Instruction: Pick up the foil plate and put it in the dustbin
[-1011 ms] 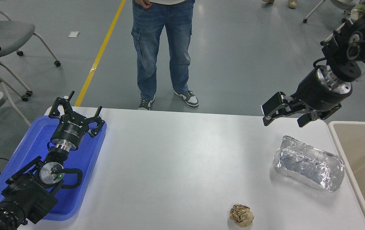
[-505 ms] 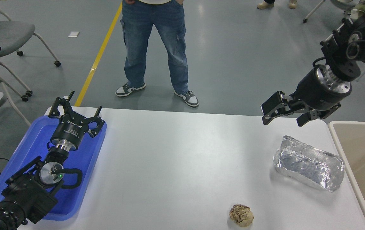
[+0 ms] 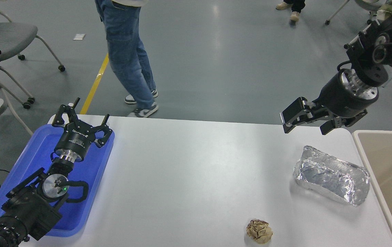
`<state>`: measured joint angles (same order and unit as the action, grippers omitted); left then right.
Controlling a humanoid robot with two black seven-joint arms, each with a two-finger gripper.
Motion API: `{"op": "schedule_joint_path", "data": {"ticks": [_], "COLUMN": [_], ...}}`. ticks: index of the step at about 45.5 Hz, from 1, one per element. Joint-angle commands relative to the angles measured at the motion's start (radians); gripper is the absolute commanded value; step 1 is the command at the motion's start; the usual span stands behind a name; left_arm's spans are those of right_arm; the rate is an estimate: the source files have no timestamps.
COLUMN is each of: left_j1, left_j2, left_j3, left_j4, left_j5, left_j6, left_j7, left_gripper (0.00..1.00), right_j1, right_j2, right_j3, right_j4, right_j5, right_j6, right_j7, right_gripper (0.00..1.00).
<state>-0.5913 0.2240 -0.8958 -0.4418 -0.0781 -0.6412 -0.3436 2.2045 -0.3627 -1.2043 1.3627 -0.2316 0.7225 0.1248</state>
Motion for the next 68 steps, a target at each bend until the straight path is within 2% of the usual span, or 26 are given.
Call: {"op": "schedule_joint_path", "data": {"ticks": [1,23,37,50,62,68], "left_j1": [0.001,-0.001,-0.001,-0.001,-0.001,0.001], "left_j2": [0.0,0.0,0.0,0.0,0.0,0.0], "left_j3": [0.0,0.0,0.0,0.0,0.0,0.0], "left_j4": [0.0,0.0,0.0,0.0,0.0,0.0], "left_j5": [0.0,0.0,0.0,0.0,0.0,0.0], "left_j6": [0.0,0.0,0.0,0.0,0.0,0.0], "left_j7": [0.001,0.0,0.0,0.0,0.0,0.001], "left_gripper": [1.0,1.0,1.0,1.0,1.0,1.0], "right_j1": [-0.009,-0.025,-0.032,-0.086,-0.232,-0.368], "right_j2": [0.001,-0.042,-0.044,-0.145,-0.275,-0.324], "right_j3": [-0.003,-0.006,-0.075,-0.093,-0.09,-0.09], "right_j4": [-0.013,-0.037,-0.14,-0.143,-0.163,-0.198], "right_j5": [-0.002,-0.006,0.0,0.009,-0.084,-0.091], "right_j6": [0.0,0.003,0.003,-0.008,-0.212,-0.331], "right_j7": [-0.001,0.001,0.001,0.001,0.001,0.001], "right_gripper": [1.0,1.0,1.0,1.0,1.0,1.0]}}
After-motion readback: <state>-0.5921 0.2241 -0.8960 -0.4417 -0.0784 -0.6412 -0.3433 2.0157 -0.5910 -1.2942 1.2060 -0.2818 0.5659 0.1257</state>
